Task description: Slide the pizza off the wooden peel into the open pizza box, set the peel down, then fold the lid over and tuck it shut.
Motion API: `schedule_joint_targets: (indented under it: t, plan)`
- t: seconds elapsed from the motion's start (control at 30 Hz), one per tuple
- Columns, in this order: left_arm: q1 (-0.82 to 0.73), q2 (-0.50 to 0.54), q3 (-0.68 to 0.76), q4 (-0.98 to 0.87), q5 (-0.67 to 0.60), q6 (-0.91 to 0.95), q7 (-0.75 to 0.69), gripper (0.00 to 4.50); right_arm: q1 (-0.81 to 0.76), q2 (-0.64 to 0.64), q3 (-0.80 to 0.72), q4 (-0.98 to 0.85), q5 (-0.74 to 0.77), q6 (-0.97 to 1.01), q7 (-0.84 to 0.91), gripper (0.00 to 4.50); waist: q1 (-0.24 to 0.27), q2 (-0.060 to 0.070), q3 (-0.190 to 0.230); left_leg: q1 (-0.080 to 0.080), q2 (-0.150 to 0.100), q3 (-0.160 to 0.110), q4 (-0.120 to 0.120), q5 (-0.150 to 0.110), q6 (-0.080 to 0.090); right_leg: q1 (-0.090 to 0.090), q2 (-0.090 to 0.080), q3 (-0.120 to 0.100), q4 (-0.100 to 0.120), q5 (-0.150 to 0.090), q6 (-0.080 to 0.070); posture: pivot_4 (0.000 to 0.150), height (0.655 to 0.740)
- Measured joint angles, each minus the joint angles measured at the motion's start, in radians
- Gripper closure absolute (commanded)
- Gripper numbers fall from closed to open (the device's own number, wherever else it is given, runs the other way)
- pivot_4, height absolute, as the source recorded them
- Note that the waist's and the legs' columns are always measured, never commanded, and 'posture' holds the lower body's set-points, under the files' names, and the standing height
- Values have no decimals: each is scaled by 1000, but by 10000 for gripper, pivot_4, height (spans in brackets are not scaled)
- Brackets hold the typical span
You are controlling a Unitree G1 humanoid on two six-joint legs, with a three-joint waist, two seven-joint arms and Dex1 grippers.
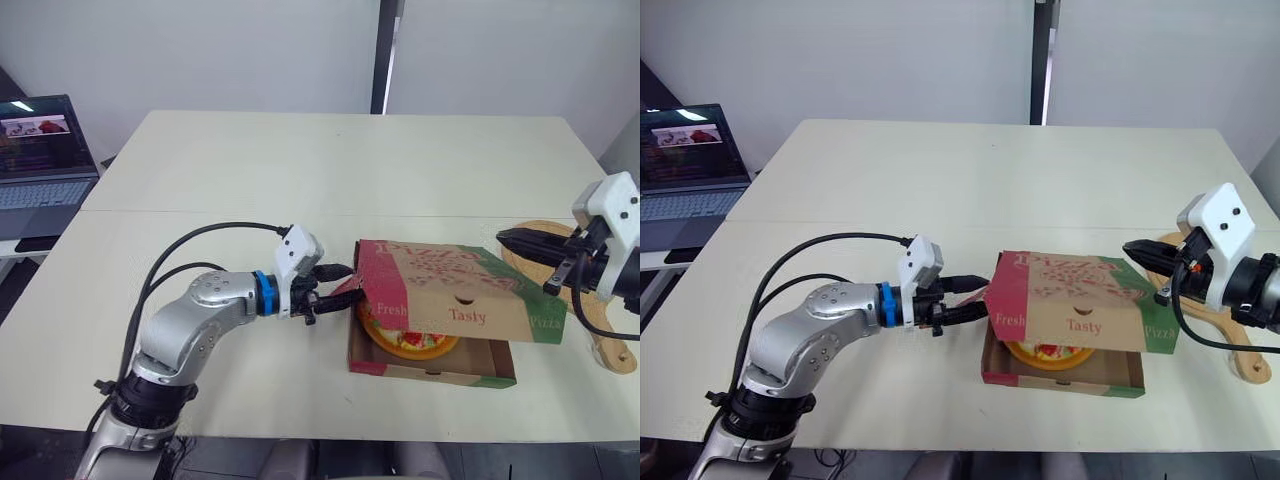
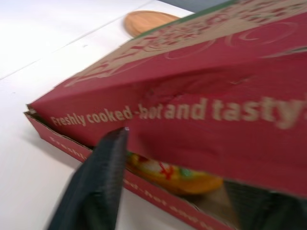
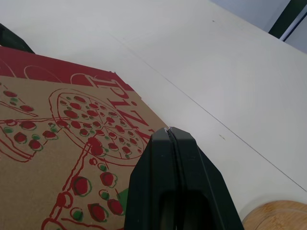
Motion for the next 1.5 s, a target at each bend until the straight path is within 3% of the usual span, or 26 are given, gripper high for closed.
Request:
schedule_joint_targets:
  t: [0.07, 0.2, 0.3, 0.4, 0.5, 0.8, 0.83, 1.1, 1.2, 1.33, 1.5]
  plan:
    - [-25, 67, 23, 53, -33, 1, -87, 83, -3, 0, 0, 0, -5, -2, 4, 45000, -1, 0, 0, 0, 0, 0, 0, 0, 0, 0, 0, 0, 0, 0, 0, 1500, 7341]
    - [-163, 175, 79, 192, -109, 68, -231, 83, -11, 0, 1, 2, -13, -4, 20, 45000, -1, 0, 0, 0, 0, -1, 0, -1, 2, 0, 0, -1, 0, 0, 0, 1500, 7341]
    - [-285, 180, 107, 291, -140, 88, -286, 83, -16, 1, 3, 2, -17, -6, 27, 45000, -1, 0, 0, 0, 0, -1, 0, 0, 1, 0, 0, -1, -1, 0, 0, 1500, 7341]
    - [-388, 147, 106, 365, -140, 81, -319, 5910, -15, 1, 6, 3, -33, -6, 40, 45000, -2, 0, 0, 0, 0, -1, 0, 0, 0, 0, 0, -1, 0, 0, 0, 1500, 7341]
    - [-460, 116, 55, 408, -114, 40, -383, 14840, -14, 1, 11, 3, -41, -6, 52, 45000, -5, 0, 0, 0, 0, 0, 0, 0, 0, -1, 0, -1, 0, 0, 0, 1500, 7341]
    - [-539, -78, -193, 510, 121, -257, -505, 43400, 16, 1, 21, -13, -46, -2, 97, 45000, -3, -1, 1, -2, 0, 0, 1, 0, 0, -1, 0, -1, 0, 0, 0, 1500, 7341]
    - [-550, -104, -208, 529, 141, -287, -513, 44496, 22, 1, 22, -16, -45, 1, 101, 45000, -3, -1, 1, -2, 0, 0, 1, 0, 0, -1, 0, -1, 0, 0, 0, 1500, 7341]
    - [-563, -177, -298, 603, 269, -460, -583, 44496, 52, 19, 17, -58, -41, 13, 103, 45000, -4, -1, 1, -2, 0, 0, 1, 0, 1, -1, 0, -1, 0, 0, 0, 1500, 7341]
    - [-563, -193, -297, 613, 280, -475, -590, 44496, 72, 25, -62, -38, -59, 15, 88, 45000, -3, -2, 1, -2, -1, 0, 1, 0, 1, -1, 0, 0, 0, 0, 0, 1500, 7341]
    - [-556, -187, -294, 617, 289, -478, -599, 44496, 273, 28, -200, 9, -167, -6, 145, 45000, 9, -2, 1, -2, -2, 0, 2, -1, 1, -1, 0, 0, 0, 0, 0, 1500, 7341]
    - [-554, -192, -293, 617, 292, -478, -597, 44496, 407, 79, -205, 21, -240, -66, 202, 45000, 1, -2, 1, -1, -1, 0, 2, -1, 1, 0, 0, 0, 1, 0, 0, 1500, 7341]
